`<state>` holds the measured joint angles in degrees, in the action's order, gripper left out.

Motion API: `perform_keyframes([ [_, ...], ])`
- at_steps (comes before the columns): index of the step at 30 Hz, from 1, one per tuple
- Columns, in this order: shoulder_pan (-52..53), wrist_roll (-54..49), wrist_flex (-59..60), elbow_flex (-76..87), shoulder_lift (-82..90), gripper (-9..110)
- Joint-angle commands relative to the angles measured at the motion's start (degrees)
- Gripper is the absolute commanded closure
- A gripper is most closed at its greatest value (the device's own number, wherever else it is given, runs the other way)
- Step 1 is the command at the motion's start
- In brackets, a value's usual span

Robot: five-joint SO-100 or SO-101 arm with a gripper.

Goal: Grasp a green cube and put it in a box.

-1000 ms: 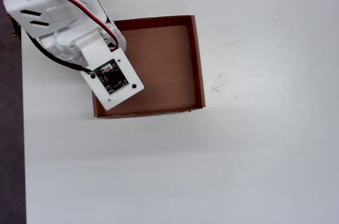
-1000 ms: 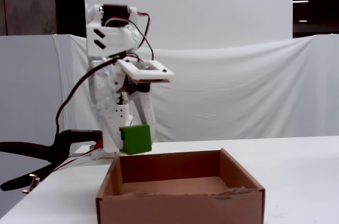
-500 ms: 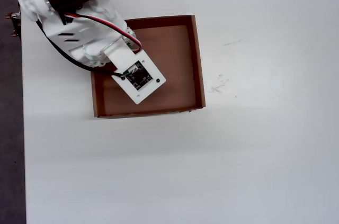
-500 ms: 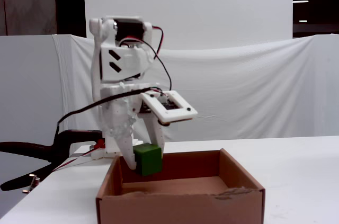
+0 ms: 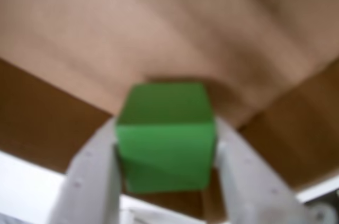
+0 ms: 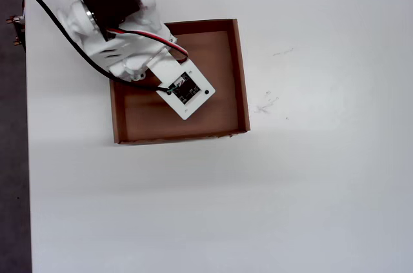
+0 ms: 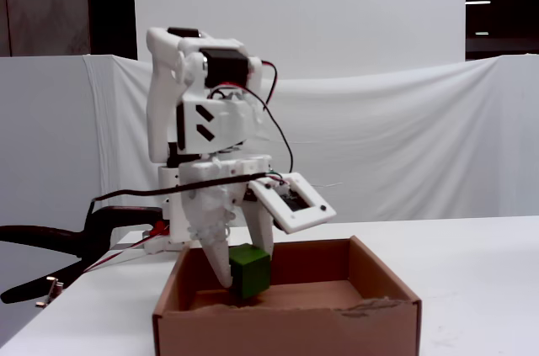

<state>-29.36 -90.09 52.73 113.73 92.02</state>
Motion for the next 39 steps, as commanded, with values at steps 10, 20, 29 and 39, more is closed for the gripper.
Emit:
perform_keyframes([
  [10, -1.05, -0.97, -3.08, 0.18, -0.7, 85],
  [20, -0.53, -0.97, -7.12, 5.1, 0.35, 85],
  [29, 0.79, -0.97, -4.39, 4.04, 3.6, 78],
  [39, 8.61, 1.05, 5.01, -2.81, 19.6, 78],
])
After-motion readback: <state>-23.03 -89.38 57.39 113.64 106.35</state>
